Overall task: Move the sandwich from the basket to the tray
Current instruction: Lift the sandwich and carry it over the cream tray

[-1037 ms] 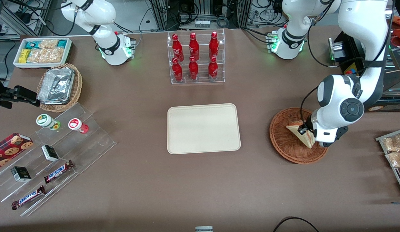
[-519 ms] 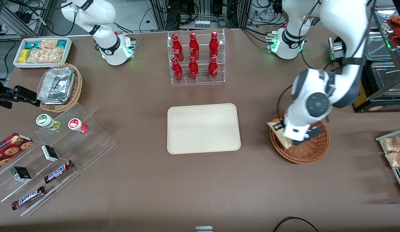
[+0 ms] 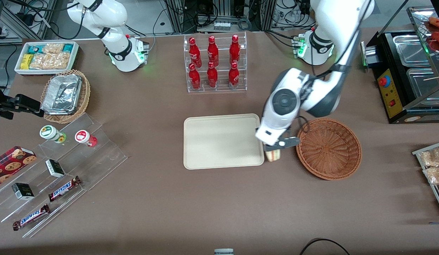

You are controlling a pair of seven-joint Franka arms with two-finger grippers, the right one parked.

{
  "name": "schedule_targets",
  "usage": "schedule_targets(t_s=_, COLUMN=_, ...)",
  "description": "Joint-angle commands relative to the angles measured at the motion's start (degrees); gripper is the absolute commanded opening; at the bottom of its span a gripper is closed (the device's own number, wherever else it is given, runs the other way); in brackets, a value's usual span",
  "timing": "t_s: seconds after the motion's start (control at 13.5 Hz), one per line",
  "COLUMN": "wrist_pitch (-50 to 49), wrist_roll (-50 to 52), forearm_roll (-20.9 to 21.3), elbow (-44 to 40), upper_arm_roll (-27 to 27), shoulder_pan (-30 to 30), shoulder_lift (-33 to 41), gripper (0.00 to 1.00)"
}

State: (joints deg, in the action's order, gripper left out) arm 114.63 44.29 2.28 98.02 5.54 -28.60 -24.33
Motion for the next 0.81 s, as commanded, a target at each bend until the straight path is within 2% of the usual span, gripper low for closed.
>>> schedule_targets(t_s=0.0, wrist_pitch=-2.48, wrist_roll=1.06, forearm_roll=-0.35, elbow=-7.91, upper_arm_roll=-0.88, shoulder_pan=-4.7, shoulder_lift=-6.59, gripper=0.0)
schedule_targets(t_s=0.22, wrist_pitch=-4.05, wrist_roll=3.52, forearm_roll=-0.44, elbow=-14.06, upper_arm_roll=-0.88, shoulder_pan=-8.31, shoulder_lift=-12.47, gripper=0.0)
schedule_targets(t_s=0.44, wrist_pitch=-10.2, wrist_roll=5.97, forearm_roll=-0.35, elbow=-24.51, upper_arm_roll=-0.88, shoulder_pan=-11.3, shoulder_lift=-19.33, gripper=0.0)
schedule_targets(t_s=0.74, wrist_pitch=-11.01, wrist_roll=7.13, forearm_roll=-0.26, elbow=-26.83, upper_arm_roll=-0.96, shoulder_pan=-12.89, shoulder_lift=-21.02, gripper=0.0)
